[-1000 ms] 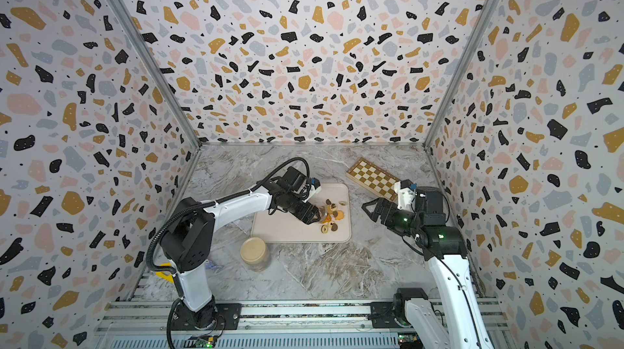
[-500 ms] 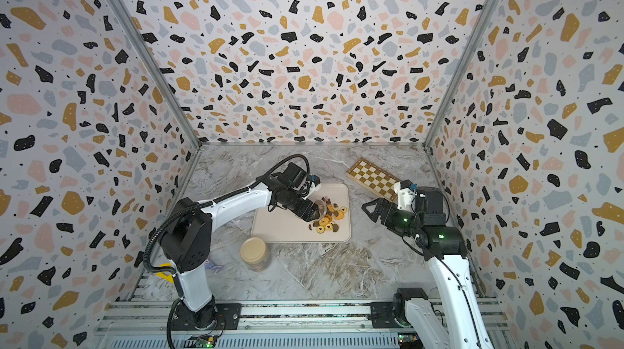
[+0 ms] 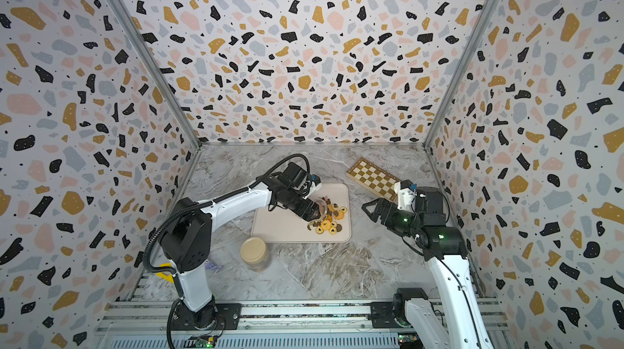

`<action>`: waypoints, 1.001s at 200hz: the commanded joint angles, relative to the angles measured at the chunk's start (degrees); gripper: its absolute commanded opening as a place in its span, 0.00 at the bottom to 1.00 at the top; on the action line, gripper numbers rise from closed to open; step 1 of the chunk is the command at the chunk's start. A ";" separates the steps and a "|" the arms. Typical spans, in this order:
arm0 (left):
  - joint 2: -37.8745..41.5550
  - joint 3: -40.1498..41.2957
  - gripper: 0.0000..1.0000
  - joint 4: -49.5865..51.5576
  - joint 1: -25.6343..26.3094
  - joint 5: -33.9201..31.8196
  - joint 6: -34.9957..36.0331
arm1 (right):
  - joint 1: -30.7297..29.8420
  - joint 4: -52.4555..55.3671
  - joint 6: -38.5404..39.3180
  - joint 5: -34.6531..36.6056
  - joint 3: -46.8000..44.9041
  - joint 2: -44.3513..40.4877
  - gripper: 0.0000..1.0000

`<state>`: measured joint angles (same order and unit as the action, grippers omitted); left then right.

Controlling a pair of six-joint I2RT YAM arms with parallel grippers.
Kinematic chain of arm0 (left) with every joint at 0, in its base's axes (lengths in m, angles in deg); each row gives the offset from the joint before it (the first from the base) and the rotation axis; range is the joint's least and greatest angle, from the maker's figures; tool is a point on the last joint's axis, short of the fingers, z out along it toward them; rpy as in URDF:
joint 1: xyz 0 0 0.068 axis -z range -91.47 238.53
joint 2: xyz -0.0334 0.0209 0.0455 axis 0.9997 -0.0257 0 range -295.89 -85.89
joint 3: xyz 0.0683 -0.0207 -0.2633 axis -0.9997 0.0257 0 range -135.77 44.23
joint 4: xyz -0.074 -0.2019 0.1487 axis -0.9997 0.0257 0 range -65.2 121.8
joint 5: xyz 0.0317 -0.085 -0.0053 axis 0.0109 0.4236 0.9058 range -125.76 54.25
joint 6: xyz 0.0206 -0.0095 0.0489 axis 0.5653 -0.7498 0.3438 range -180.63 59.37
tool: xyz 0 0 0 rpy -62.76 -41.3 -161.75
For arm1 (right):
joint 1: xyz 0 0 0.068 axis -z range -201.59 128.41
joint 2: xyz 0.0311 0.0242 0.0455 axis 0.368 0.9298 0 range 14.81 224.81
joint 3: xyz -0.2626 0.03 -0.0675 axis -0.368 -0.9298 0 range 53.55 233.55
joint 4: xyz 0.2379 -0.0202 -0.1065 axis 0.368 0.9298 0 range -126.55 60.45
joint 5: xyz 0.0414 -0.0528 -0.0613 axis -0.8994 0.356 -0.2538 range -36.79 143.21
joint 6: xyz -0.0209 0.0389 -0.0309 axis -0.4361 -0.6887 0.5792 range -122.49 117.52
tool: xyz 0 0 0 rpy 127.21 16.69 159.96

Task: Pour the cookies out of the jar
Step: Pour the cookies in the jar onto the tray.

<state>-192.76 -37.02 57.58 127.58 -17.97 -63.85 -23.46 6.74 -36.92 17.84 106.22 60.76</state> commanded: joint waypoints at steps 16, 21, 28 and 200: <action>-0.48 -2.00 0.00 1.59 0.32 1.20 0.58 | 0.22 0.21 0.07 -0.40 1.20 0.08 0.95; -0.21 -1.93 0.00 1.51 0.33 1.24 0.59 | 0.22 0.21 0.07 -0.35 1.34 0.19 0.95; 0.06 -1.90 0.00 1.27 0.32 1.38 0.63 | 0.21 0.14 0.07 -0.40 1.43 0.26 0.95; 2.31 -2.43 0.00 2.06 0.81 0.18 0.89 | 0.21 -0.77 -0.59 -1.06 -0.02 -0.39 0.95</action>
<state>-190.80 -40.67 60.51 128.06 -17.69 -63.22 -23.46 6.28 -37.36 17.49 106.20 61.22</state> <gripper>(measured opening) 0.827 0.952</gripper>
